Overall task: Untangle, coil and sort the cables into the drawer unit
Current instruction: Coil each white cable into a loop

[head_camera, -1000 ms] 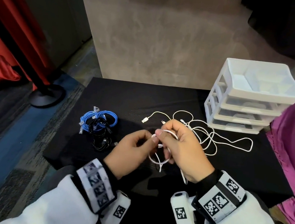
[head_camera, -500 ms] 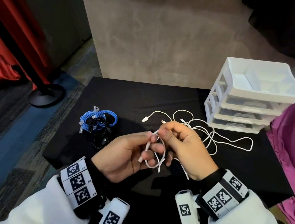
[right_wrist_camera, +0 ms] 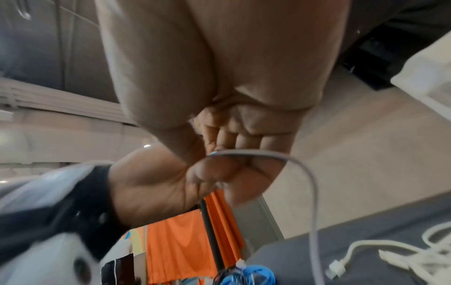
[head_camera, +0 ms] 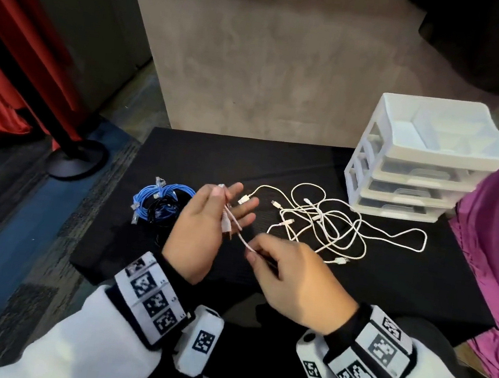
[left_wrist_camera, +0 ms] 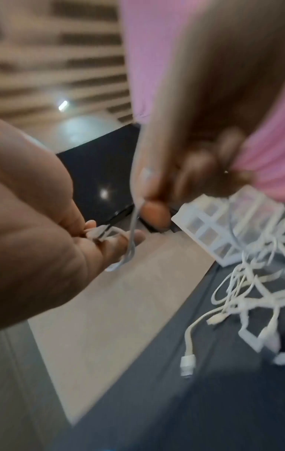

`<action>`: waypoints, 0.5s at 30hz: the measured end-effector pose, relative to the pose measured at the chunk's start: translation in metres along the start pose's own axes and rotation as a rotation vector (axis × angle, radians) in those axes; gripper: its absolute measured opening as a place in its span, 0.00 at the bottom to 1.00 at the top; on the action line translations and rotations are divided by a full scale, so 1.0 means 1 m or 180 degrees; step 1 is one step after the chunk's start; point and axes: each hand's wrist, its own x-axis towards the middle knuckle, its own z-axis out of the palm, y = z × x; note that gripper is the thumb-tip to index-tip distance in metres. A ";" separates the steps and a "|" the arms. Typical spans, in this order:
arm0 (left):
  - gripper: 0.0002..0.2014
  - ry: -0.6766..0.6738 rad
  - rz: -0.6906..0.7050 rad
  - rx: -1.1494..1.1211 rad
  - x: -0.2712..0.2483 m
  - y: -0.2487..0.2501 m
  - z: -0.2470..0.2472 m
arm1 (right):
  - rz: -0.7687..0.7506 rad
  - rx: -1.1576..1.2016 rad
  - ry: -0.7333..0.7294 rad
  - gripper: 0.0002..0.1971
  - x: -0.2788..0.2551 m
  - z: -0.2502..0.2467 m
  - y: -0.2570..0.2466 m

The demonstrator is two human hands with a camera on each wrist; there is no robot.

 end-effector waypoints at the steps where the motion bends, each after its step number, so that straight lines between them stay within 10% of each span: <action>1: 0.12 -0.0044 0.0202 0.0413 -0.002 -0.004 0.000 | -0.0036 -0.0041 -0.0060 0.05 0.001 -0.007 -0.003; 6: 0.17 -0.0890 0.0635 0.2632 -0.009 -0.012 -0.012 | -0.0215 -0.0018 -0.0086 0.14 0.013 -0.045 -0.010; 15: 0.12 -0.2140 -0.0657 0.0855 -0.028 0.024 -0.001 | -0.0026 0.1195 0.0090 0.15 0.029 -0.067 0.022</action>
